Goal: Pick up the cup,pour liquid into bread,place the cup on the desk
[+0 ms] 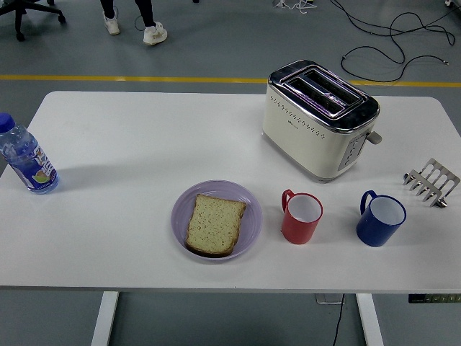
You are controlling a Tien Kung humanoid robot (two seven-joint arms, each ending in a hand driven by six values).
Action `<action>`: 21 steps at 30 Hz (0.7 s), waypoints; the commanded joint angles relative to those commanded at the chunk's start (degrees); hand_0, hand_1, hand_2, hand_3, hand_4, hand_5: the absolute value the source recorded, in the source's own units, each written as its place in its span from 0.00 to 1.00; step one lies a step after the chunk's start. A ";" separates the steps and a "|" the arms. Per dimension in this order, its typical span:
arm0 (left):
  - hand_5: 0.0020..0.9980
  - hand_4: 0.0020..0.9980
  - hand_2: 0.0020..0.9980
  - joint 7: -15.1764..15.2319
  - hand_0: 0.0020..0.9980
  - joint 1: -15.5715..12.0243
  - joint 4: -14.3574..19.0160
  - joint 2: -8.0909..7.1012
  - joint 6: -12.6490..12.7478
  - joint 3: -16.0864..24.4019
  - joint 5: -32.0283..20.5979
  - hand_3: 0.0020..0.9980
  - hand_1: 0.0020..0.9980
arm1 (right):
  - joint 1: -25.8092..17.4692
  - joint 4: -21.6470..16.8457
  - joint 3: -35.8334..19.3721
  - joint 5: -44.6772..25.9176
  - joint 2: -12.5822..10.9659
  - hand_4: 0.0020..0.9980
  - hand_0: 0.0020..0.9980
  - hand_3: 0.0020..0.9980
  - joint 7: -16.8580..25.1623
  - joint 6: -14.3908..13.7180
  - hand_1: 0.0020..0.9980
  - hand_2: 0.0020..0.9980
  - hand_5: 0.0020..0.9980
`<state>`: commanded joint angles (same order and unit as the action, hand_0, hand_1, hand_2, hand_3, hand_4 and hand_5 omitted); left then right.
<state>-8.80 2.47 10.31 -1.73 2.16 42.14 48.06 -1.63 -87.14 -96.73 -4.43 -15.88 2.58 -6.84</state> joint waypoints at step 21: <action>0.94 0.39 0.73 -0.18 0.66 0.05 0.00 -0.03 0.25 -0.99 -0.89 0.64 0.71 | -0.41 -0.09 -2.48 -0.67 1.22 0.50 0.65 0.61 -0.66 0.34 0.62 0.66 0.20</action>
<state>-8.97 2.52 10.31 -1.76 2.41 41.15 47.17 -2.04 -87.23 -99.22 -5.10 -14.66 1.92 -6.51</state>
